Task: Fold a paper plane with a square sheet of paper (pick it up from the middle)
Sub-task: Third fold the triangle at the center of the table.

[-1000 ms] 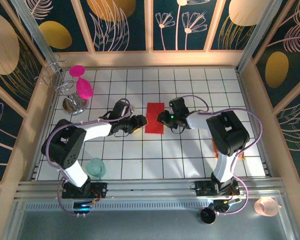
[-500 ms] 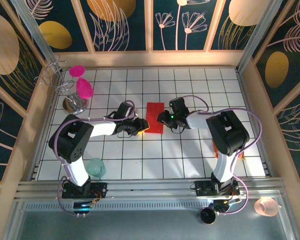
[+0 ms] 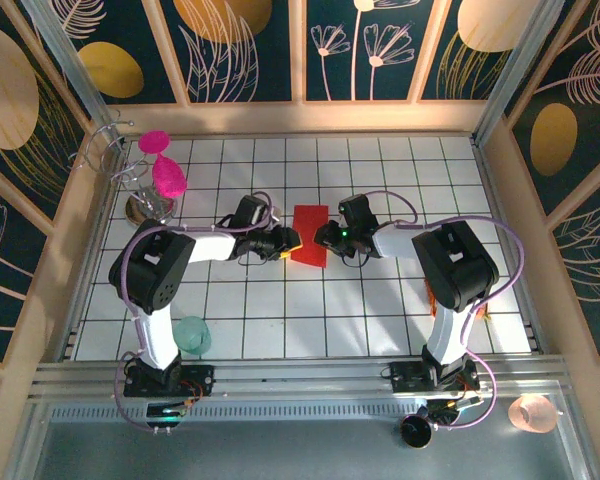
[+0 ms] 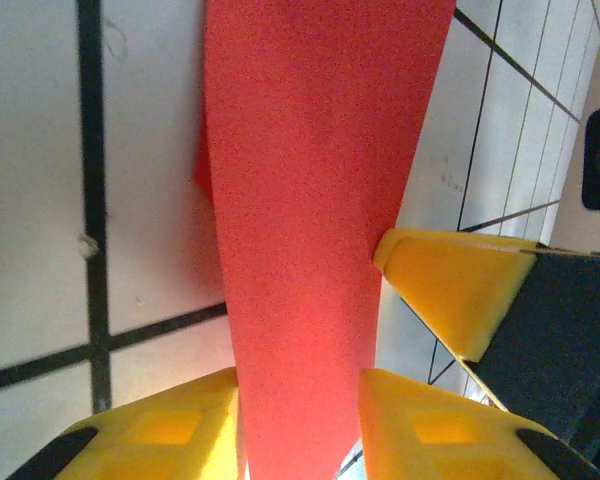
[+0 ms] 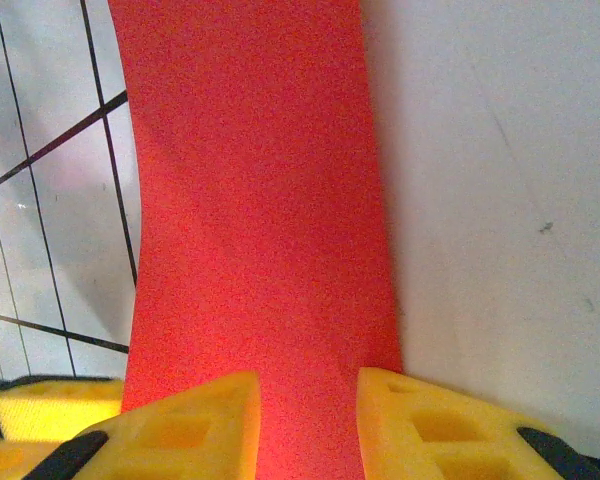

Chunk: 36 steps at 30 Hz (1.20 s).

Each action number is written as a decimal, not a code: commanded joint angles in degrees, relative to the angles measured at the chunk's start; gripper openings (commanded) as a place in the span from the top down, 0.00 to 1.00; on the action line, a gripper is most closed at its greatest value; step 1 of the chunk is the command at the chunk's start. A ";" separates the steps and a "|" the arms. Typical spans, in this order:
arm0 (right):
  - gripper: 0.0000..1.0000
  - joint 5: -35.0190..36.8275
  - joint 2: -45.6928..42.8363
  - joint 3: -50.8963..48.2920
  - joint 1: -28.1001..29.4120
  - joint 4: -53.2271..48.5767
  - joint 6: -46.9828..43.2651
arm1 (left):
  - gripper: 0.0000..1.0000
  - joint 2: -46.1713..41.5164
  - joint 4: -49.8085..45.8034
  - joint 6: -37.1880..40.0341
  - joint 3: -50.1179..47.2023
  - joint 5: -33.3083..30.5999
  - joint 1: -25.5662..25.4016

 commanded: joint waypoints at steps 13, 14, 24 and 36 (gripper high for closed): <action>0.68 0.92 -0.25 -1.79 -0.23 -0.50 0.90 | 0.76 3.31 -1.95 4.00 5.21 6.31 2.52; 0.67 0.92 -0.29 -1.83 -0.23 -0.37 0.92 | 0.76 3.56 -2.41 4.42 5.43 6.28 2.47; 0.63 -0.67 -1.90 -2.24 -0.15 2.19 0.29 | 0.91 4.10 -4.25 5.27 6.19 5.63 2.55; 0.42 2.43 -14.57 -8.39 0.82 14.85 -11.51 | 1.00 -1.63 -2.48 1.65 3.18 2.62 2.51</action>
